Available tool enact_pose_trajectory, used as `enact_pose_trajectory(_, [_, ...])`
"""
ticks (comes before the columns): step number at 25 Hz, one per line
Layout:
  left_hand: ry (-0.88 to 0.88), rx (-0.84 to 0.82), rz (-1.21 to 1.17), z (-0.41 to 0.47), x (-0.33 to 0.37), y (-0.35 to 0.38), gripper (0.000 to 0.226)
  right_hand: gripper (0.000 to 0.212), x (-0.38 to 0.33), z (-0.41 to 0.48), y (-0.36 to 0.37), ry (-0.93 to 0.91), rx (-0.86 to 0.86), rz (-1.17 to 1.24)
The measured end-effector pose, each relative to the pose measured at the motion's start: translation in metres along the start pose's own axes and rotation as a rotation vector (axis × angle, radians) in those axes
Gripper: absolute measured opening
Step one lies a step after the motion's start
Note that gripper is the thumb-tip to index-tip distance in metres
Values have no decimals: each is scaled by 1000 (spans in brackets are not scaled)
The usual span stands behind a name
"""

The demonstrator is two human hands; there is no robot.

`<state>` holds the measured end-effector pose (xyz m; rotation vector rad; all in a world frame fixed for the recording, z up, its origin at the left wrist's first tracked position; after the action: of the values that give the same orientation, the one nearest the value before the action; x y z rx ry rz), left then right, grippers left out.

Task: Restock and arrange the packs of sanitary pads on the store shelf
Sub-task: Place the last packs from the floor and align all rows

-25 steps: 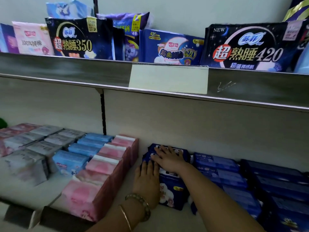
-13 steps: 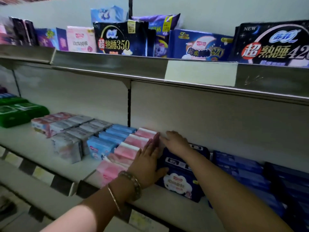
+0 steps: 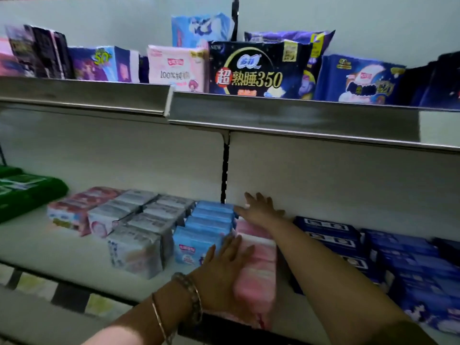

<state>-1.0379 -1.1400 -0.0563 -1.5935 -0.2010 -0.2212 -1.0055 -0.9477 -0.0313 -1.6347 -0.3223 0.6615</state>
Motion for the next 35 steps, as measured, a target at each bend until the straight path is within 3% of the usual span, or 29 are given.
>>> enact_pose_trajectory(5, [81, 71, -158, 4, -9, 16, 108, 53, -13, 16, 19, 112, 3, -131])
enact_pose_trajectory(10, [93, 32, -289, 9, -8, 17, 108, 46, -14, 19, 24, 162, 83, -167])
enact_pose_trajectory(35, [101, 72, -307, 32, 26, 41, 109, 41, 27, 7, 15, 64, 108, -214])
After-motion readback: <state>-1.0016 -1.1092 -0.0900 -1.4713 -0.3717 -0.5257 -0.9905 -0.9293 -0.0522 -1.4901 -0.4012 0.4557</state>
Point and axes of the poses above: each hand's wrist, its own z-axis towards the middle knuckle, its own y-axis out of the palm, x = y × z, the point moved 1 cm from there along z, towards the middle knuckle, and after that the axes turned 3 degrees about -z, right-handed, at the moved point
